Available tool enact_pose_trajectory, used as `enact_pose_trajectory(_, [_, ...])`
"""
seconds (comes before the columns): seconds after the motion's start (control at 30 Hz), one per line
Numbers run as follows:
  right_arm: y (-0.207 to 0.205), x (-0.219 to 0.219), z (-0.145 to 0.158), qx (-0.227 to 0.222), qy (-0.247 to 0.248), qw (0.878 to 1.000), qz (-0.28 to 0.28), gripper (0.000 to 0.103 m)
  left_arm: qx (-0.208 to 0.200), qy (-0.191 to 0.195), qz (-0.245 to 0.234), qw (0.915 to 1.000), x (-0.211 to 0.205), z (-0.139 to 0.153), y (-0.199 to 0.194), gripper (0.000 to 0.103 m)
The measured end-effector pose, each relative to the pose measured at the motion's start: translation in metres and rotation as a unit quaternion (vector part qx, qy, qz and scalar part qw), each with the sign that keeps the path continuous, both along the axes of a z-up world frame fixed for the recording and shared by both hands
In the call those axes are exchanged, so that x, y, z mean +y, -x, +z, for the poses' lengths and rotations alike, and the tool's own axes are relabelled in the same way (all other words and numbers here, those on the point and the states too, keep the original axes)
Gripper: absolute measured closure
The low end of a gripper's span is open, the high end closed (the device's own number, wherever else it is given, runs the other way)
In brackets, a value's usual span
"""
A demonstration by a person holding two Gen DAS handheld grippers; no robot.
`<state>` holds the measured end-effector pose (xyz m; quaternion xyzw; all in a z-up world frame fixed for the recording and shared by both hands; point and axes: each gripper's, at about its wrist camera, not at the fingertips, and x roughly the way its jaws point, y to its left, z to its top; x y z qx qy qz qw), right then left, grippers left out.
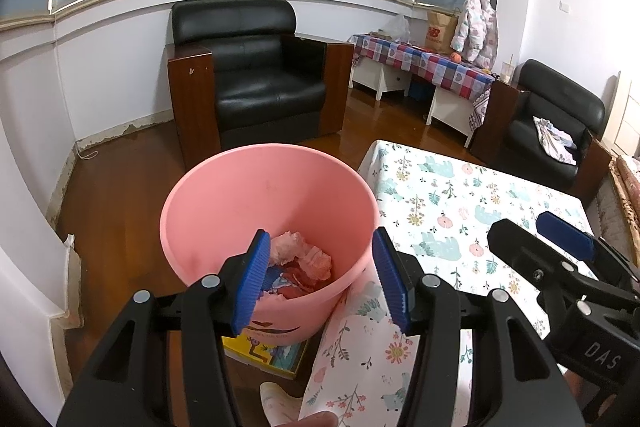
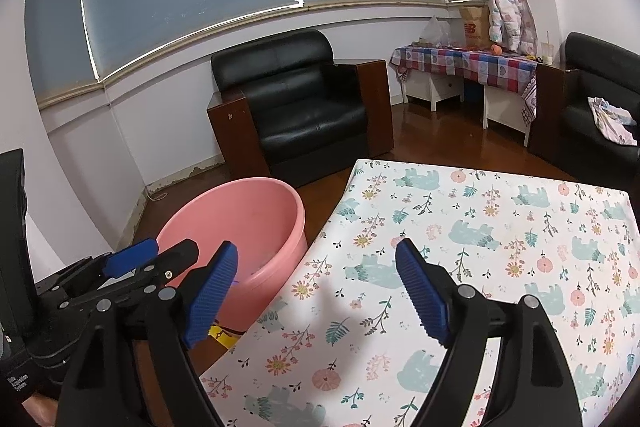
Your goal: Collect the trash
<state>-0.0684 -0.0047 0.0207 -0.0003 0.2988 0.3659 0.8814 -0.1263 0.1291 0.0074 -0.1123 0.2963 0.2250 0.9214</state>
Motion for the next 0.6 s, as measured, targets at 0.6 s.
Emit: enact_pose_trajectory(0.6, [0.0012, -0.0082, 0.0047, -0.004, -0.002, 1.0, -0.005, 0.023, 0.0, -0.002, -0.004, 1.0, -0.0026, 0.0, 0.0041, 0.05])
